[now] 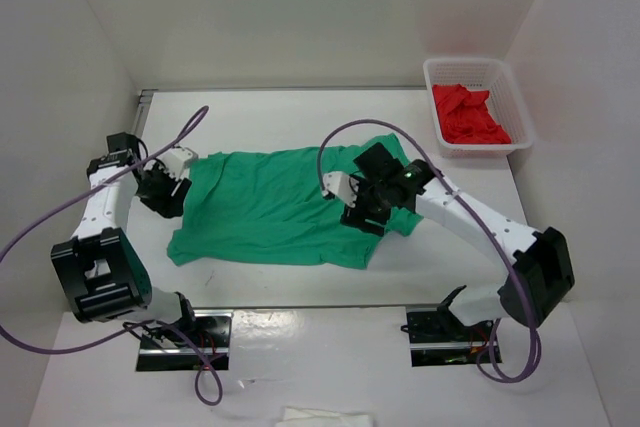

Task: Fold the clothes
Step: Flatten the tank top out

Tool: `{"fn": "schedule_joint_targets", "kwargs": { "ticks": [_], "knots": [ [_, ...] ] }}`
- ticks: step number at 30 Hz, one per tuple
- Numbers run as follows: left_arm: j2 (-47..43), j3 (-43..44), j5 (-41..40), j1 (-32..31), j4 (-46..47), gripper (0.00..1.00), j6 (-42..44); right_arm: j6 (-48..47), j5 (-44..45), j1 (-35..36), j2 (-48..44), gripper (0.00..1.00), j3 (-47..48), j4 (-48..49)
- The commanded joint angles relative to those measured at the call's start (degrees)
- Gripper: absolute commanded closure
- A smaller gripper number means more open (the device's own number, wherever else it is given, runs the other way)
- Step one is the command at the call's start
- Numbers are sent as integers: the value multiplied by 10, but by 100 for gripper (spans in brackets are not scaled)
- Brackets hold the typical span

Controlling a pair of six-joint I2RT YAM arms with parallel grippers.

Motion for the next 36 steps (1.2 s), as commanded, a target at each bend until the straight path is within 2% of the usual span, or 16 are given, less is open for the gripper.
{"fn": "schedule_joint_targets", "kwargs": {
  "ticks": [1,4,6,8,16,21,28,31,32,36],
  "knots": [
    [-35,-8,0,0,-13,34,13,-20,-24,48,46,27,-16,-34],
    [-41,-8,13,6,-2,34,-18,8,3,100,104,32,-31,-12],
    [-48,-3,22,11,-2,34,-35,13,3,116,142,37,-31,-6],
    [-63,-3,28,11,-2,34,-42,13,-3,122,157,37,-36,1],
    [-120,-15,15,11,-2,34,-42,18,9,122,174,37,-74,48],
    [-120,-20,9,11,-7,34,-36,18,9,122,198,38,-74,59],
    [-126,-33,9,11,-7,34,-31,18,9,122,227,45,-69,64],
    [-131,-33,9,11,-7,34,-25,18,9,122,227,53,-74,75],
    [-131,-33,9,11,-7,34,-25,18,17,117,227,63,-74,75],
    [-131,-33,9,11,-7,34,-25,23,28,112,197,82,-69,64]
  ]
}}
